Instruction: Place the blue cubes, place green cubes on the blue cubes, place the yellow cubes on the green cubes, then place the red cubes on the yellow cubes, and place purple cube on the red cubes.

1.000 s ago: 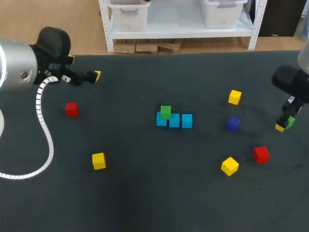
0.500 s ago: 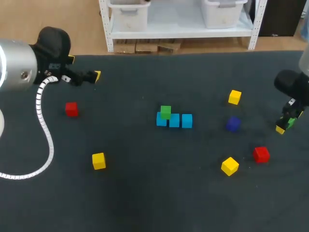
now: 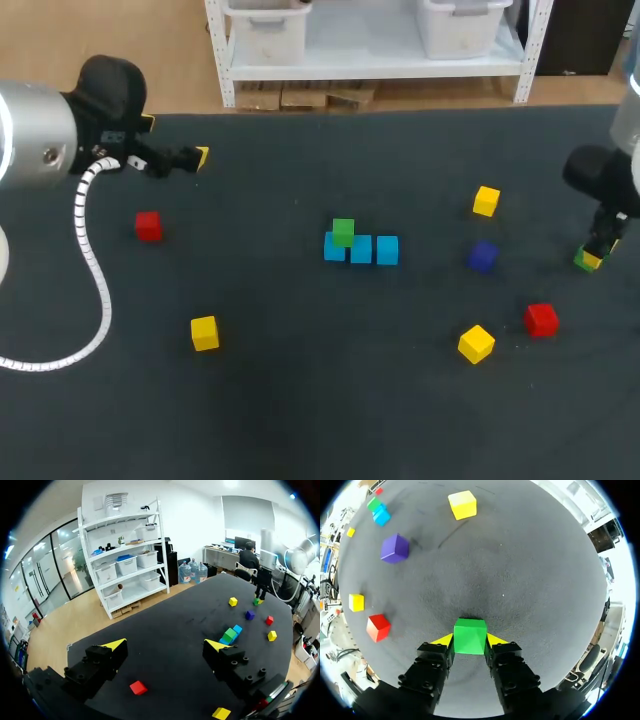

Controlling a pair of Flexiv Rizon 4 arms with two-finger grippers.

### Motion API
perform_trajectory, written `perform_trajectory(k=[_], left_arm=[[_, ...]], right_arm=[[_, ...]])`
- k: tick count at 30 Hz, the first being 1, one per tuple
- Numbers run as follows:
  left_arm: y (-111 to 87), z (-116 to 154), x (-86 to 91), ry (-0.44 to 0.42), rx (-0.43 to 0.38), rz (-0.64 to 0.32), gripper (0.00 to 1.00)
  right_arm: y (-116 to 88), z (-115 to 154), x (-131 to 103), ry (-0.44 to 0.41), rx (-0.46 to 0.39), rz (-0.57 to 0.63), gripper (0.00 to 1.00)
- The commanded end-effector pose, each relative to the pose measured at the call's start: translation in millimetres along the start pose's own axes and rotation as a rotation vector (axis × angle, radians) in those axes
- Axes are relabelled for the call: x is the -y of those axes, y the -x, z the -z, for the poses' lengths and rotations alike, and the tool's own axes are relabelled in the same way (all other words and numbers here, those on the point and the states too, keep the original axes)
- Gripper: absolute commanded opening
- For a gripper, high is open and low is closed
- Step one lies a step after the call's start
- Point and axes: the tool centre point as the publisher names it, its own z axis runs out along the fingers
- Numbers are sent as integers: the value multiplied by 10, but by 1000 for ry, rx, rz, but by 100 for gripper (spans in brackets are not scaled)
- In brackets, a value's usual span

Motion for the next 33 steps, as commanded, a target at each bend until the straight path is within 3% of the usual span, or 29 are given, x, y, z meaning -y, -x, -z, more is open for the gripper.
perform_trajectory(k=[1,9,22,33], left_arm=[[-6,3,-14,-7,3,-1,100],[-6,3,-14,-7,3,-1,100],[-6,3,-14,-7,3,-1,100],[-6,3,-14,-7,3,-1,100]], right_arm=[[42,16,-22,-7,-9,6,0],[167,270,-196,0,76,132,0],[783,914,-775,-60,80,601,0],[1211,843,-1227,-40,107,746,0]])
